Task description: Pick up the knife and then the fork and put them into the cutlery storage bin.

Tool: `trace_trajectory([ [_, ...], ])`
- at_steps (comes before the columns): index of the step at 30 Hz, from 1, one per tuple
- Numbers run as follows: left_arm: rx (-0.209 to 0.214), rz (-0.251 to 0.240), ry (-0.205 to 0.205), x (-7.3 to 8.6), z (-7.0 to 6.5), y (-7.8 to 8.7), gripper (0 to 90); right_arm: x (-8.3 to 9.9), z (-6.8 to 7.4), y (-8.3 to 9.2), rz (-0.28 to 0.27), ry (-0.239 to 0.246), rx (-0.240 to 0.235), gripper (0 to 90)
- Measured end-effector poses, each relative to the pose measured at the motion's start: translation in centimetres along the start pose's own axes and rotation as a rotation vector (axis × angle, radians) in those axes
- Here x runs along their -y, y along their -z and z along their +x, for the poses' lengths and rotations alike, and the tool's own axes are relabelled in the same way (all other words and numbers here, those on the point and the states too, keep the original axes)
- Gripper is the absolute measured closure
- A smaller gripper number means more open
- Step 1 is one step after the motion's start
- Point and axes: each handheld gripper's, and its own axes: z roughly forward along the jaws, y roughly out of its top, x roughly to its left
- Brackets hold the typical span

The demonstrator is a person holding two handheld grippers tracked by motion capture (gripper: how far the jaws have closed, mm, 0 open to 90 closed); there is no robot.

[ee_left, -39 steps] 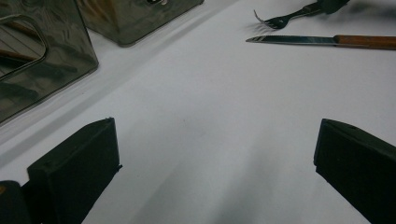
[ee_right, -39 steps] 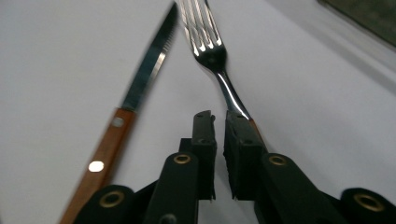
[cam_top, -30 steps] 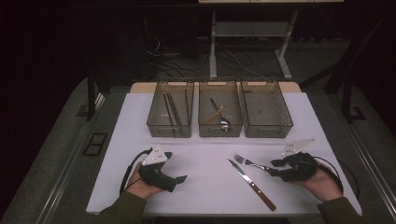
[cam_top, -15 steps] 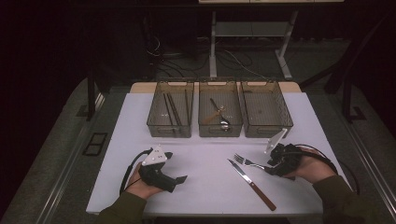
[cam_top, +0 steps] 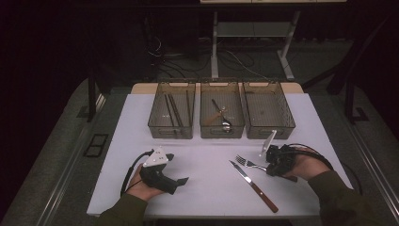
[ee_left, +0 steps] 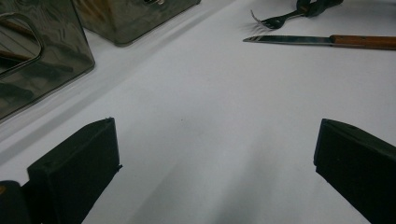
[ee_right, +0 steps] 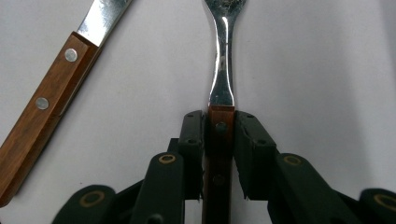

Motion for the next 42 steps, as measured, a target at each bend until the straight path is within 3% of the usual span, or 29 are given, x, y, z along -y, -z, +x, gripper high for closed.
trace_trajectory([
  [11,0.004,0.002,-0.004,0.0,0.0,0.0,0.0,-0.6,-0.2,-0.1,0.040,0.017,0.002,77.2],
  [24,0.005,0.004,-0.006,0.0,0.0,0.0,0.0,-0.1,-0.4,0.1,0.015,-0.006,-0.015,77.6],
  [33,0.006,0.003,-0.006,0.0,0.0,0.0,0.0,0.8,-0.9,1.1,-0.071,-0.047,-0.027,77.6],
  [42,0.008,-0.002,-0.006,0.0,0.0,0.0,0.0,2.2,-1.7,2.2,-0.214,-0.117,-0.021,77.6],
])
